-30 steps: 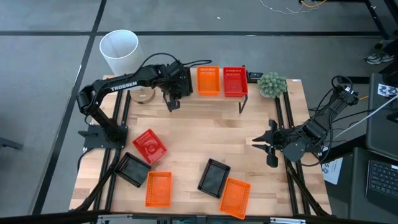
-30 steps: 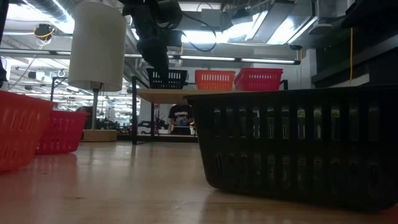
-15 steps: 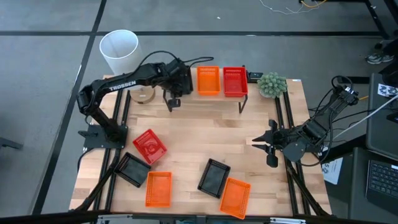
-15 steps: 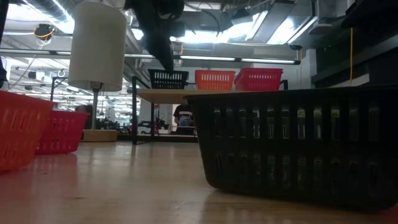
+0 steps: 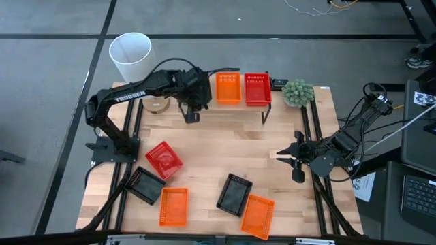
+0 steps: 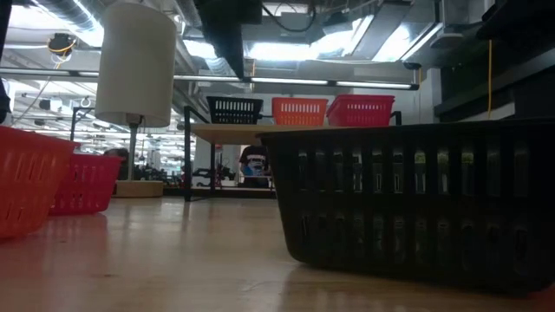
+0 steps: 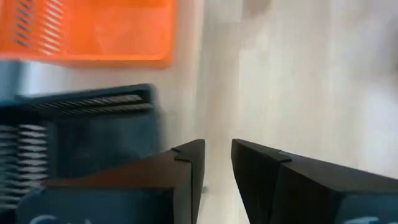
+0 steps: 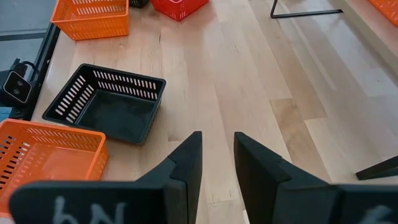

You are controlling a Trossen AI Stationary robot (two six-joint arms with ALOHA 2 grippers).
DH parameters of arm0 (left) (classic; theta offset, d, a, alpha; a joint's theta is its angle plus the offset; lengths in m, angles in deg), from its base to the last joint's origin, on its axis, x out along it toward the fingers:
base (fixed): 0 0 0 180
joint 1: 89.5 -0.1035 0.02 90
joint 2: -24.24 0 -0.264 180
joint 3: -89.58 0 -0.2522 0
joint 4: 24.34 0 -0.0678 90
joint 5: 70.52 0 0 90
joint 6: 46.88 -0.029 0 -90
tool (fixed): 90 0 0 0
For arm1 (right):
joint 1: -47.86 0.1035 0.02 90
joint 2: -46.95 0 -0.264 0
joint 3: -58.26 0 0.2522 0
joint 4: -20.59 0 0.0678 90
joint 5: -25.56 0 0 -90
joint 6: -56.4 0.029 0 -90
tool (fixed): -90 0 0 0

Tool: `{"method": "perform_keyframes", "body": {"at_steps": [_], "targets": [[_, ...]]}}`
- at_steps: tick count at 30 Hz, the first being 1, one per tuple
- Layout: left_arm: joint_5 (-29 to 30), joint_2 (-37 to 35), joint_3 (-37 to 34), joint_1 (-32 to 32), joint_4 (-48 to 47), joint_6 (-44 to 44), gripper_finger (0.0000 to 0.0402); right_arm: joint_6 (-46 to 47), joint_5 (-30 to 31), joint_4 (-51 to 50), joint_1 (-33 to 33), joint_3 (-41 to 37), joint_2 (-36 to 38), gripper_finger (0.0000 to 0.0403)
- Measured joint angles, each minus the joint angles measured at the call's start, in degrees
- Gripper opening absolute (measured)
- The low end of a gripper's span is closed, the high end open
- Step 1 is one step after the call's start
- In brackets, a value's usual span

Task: Stack baskets on shelf by color
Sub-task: Stack the right black basket on top of the black basket on the shelf

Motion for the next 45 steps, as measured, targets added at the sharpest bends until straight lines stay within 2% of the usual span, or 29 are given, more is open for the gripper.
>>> {"method": "perform_keyframes", "body": {"at_steps": [3,5,8,12,14,19,23,31,34,37,45], "targets": [[-9.05,0.01,0.02,2.91,0.01,9.9,0.0073,0.0,0.0,0.02,0.0,0.0,0.0,0.0091],[-16.05,0.67,0.13,6.35,0.76,12.88,0.0073,0.0,0.0,0.02,-0.02,0.0,0.0,0.0091],[-20.17,1.97,0.04,13.03,4.51,14.72,0.0073,0.01,0.0,0.04,-0.01,0.0,0.01,0.0091],[-17.46,3.05,0.02,22.96,14.54,14.83,0.0073,0.06,0.02,0.07,-0.02,0.0,0.04,0.0091],[-13.56,4.61,0.28,27.93,21.32,14.34,0.0073,0.06,0.01,0.04,-0.01,0.0,0.0,0.0091],[-0.84,7.75,0.11,36.99,27.45,14.46,0.0073,0.08,0.0,0.07,-0.02,0.0,-0.02,0.0091],[3.28,11.1,0.04,41.15,28.9,14.06,0.0073,0.08,-0.04,0.03,-0.02,-0.02,-0.38,0.0091],[4.04,16.61,0.06,42.51,31.54,13.59,0.0073,-5.3,0.05,0.93,-0.09,-0.04,-0.65,0.0091],[0.26,18.57,-0.02,42.22,31.74,13.3,0.0077,-5.67,0.12,1.8,-0.11,0.0,-0.69,0.0091],[-2.1,18.99,-0.09,42.17,31.25,14.79,0.0091,-6.01,0.49,2.4,-0.13,0.0,-0.61,0.0091],[-3.48,20.01,0.0,42.26,30.96,19.27,0.0132,-2.64,2.58,2.25,-0.13,-0.02,-1.07,0.0091]]}}
